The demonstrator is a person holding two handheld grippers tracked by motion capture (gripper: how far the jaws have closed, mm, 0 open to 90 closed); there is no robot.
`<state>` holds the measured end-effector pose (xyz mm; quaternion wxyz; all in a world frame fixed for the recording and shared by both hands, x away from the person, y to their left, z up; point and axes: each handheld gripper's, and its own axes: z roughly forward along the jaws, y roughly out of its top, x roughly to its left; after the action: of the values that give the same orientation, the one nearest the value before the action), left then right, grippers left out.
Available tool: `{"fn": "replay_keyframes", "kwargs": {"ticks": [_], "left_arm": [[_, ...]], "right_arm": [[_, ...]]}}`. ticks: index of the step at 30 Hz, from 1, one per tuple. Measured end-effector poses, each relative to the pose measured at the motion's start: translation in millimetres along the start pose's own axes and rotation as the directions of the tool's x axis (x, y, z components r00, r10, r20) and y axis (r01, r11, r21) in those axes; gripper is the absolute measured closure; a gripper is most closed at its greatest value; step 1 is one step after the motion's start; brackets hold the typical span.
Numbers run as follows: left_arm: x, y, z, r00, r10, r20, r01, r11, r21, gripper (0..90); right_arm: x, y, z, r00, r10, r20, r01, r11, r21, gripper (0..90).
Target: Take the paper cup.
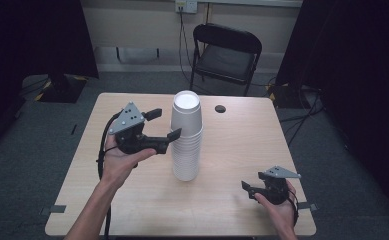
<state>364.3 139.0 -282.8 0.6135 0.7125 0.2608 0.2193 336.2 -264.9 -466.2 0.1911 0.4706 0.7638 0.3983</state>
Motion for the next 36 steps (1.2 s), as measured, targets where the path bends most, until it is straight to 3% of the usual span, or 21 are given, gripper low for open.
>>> {"fn": "replay_keyframes", "kwargs": {"ticks": [5,11,15,23,26,36], "left_arm": [[-1.5,10.3,9.9,1.0,0.005,0.007,-0.005,0.9998,0.018,17.1],[0.0,19.8,23.5,0.9997,-0.016,0.017,0.016,0.9997,0.02,15.7],[1.1,20.7,34.0,0.9994,-0.007,0.035,0.005,0.999,0.044,14.6],[7.5,18.7,47.7,0.9974,-0.048,0.053,0.043,0.9956,0.083,15.0],[7.1,18.7,54.3,0.9975,-0.045,0.054,0.04,0.9946,0.096,15.0],[9.7,18.5,63.5,0.9966,-0.071,0.04,0.067,0.9917,0.11,10.6]], "right_arm": [[0.5,-0.6,1.4,1.0,-0.006,-0.005,0.006,1.0,0.002,22.4],[0.3,-1.1,1.2,0.9999,-0.008,-0.011,0.009,1.0,0.004,23.1],[-1.3,-1.3,2.1,0.9998,-0.005,-0.021,0.005,1.0,0.004,23.1],[-2.2,-1.5,2.3,0.9997,-0.006,-0.023,0.006,1.0,0.003,23.1],[-3.4,-2.2,2.7,0.9994,0.017,-0.031,-0.017,1.0,0.008,23.1],[-5.0,-2.3,2.3,0.9993,0.024,-0.027,-0.023,1.0,0.008,23.2]]}}
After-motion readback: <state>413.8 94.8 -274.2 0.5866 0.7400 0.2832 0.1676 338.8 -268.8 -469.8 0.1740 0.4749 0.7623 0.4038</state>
